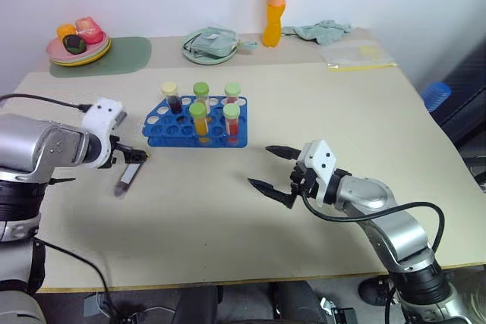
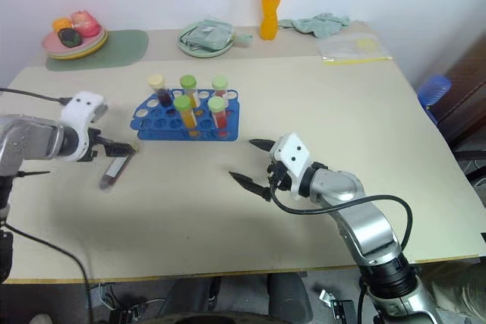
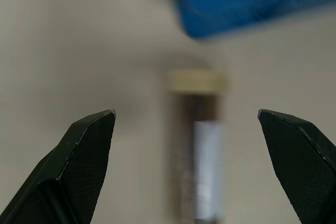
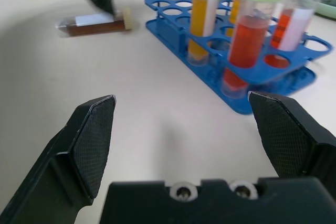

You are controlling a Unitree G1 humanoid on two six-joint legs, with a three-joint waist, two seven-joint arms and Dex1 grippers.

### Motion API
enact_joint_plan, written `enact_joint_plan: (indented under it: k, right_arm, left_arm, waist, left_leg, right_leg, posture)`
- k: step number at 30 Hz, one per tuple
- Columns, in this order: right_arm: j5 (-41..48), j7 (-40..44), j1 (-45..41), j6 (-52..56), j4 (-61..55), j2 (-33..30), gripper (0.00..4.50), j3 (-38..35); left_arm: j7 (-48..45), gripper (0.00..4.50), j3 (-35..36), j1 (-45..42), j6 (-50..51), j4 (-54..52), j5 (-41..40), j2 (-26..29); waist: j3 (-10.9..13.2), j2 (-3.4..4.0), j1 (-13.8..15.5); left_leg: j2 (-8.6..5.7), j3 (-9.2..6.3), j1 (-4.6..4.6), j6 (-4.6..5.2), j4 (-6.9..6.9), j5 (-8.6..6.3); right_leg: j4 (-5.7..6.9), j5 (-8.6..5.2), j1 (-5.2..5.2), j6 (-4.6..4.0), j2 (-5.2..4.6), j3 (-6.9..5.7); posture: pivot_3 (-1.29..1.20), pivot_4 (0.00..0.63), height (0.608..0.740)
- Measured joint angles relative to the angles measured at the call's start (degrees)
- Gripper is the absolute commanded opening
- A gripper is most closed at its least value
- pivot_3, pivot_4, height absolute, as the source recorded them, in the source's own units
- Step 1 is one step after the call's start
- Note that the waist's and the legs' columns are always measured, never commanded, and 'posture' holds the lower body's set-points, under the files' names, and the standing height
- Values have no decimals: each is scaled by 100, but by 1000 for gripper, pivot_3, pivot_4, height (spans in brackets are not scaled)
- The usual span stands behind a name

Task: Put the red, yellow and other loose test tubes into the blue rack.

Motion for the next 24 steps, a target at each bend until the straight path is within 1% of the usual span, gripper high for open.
enact_joint_plan:
  k: [1,4,6,9,10,12,13,14,15,17,18,20,21,22,24]
  right_arm:
    - [-3,5,15,-3,-2,-1,4500,-9]
    - [-19,-33,74,-7,-5,12,4500,5]
    - [-23,-114,150,-4,-53,76,4500,47]
    - [-18,-223,241,38,-166,153,4500,81]
    - [-18,-254,257,48,-168,154,4500,81]
    - [-20,-279,273,52,-174,149,4500,75]
    - [-20,-299,284,51,-186,141,4500,63]
    - [-21,-310,294,51,-190,131,4500,46]
    - [-21,-322,300,51,-198,111,4500,33]
    - [-17,-366,311,47,-217,117,4500,19]
    - [-15,-397,341,44,-225,129,4500,-11]
    - [-10,-491,393,47,-223,207,4500,-80]
    - [-9,-532,401,51,-222,264,4500,-89]
    - [-4,-548,398,52,-223,298,4500,-78]
    - [0,-551,397,54,-223,340,4500,-43]
  left_arm:
    - [-81,4467,-235,-28,-16,98,36,-17]
    - [-253,3700,-537,-141,-73,307,154,-85]
    - [-333,2741,-577,-157,-145,346,195,-92]
    - [-382,1181,-563,-135,-252,386,324,-88]
    - [-371,850,-546,-104,-325,403,401,-72]
    - [-299,850,-384,72,-697,395,559,-37]
    - [-73,850,38,349,-1430,379,744,-122]
    - [136,850,355,486,-1893,380,881,-257]
    - [443,850,808,655,-2614,369,1051,-487]
    - [1018,850,1369,918,-3903,168,1444,-826]
    - [1221,850,1594,1043,-4372,29,1579,-962]
    - [1462,850,2054,1391,-5259,-372,1664,-1529]
    - [1530,850,2186,1610,-5734,-635,1650,-1973]
    - [1570,850,2147,1771,-6029,-812,1630,-2332]
    - [1635,850,1831,2035,-6347,-980,1727,-2877]
  waist:
    - [0,-1,-25]
    - [0,0,-28]
    - [0,0,-29]
    - [0,-1,-31]
    - [0,0,-31]
    - [0,-1,-30]
    - [0,-1,-21]
    - [0,-1,-5]
    - [0,-3,21]
    - [-2,-9,108]
    - [-3,-8,133]
    - [-6,-2,162]
    - [-8,-2,192]
    - [-9,-5,218]
    - [-10,-9,239]
  left_leg:
    - [2,0,-2,-1,0,1]
    - [4,0,-3,-1,1,1]
    - [5,0,-3,-1,3,1]
    - [5,1,-3,-1,4,1]
    - [5,2,-3,-1,5,1]
    - [5,2,-4,-1,4,1]
    - [6,1,-8,-2,4,1]
    - [7,-2,-11,-4,7,2]
    - [6,-4,-15,-6,8,3]
    - [1,-2,-16,-6,8,3]
    - [-5,0,-16,-5,7,3]
    - [-9,6,-16,-4,10,2]
    - [-11,5,-16,-5,14,2]
    - [-12,6,-16,-3,17,2]
    - [-17,9,-16,0,18,0]
  right_leg:
    - [1,0,-3,-1,2,0]
    - [4,-1,-6,-3,4,1]
    - [4,-1,-6,-3,4,3]
    - [5,-1,-6,-2,4,4]
    - [5,-1,-7,-2,4,4]
    - [7,-1,-10,-3,2,6]
    - [8,0,-16,-3,1,8]
    - [11,0,-20,-3,-2,8]
    - [10,0,-24,-4,-6,8]
    - [3,1,-23,-2,-18,9]
    - [0,2,-23,-2,-25,10]
    - [-3,2,-19,0,-37,11]
    - [-6,2,-13,1,-39,9]
    - [-8,3,-10,2,-39,9]
    - [-6,5,-9,5,-35,8]
  posture:
    - [0,150,740]
    - [0,150,740]
    - [0,150,740]
    - [0,150,740]
    - [0,150,740]
    - [0,150,740]
    - [0,150,740]
    - [0,150,740]
    - [0,150,740]
    - [0,150,740]
    - [0,150,740]
    - [0,150,740]
    - [0,150,740]
    - [0,150,740]
    - [0,150,740]
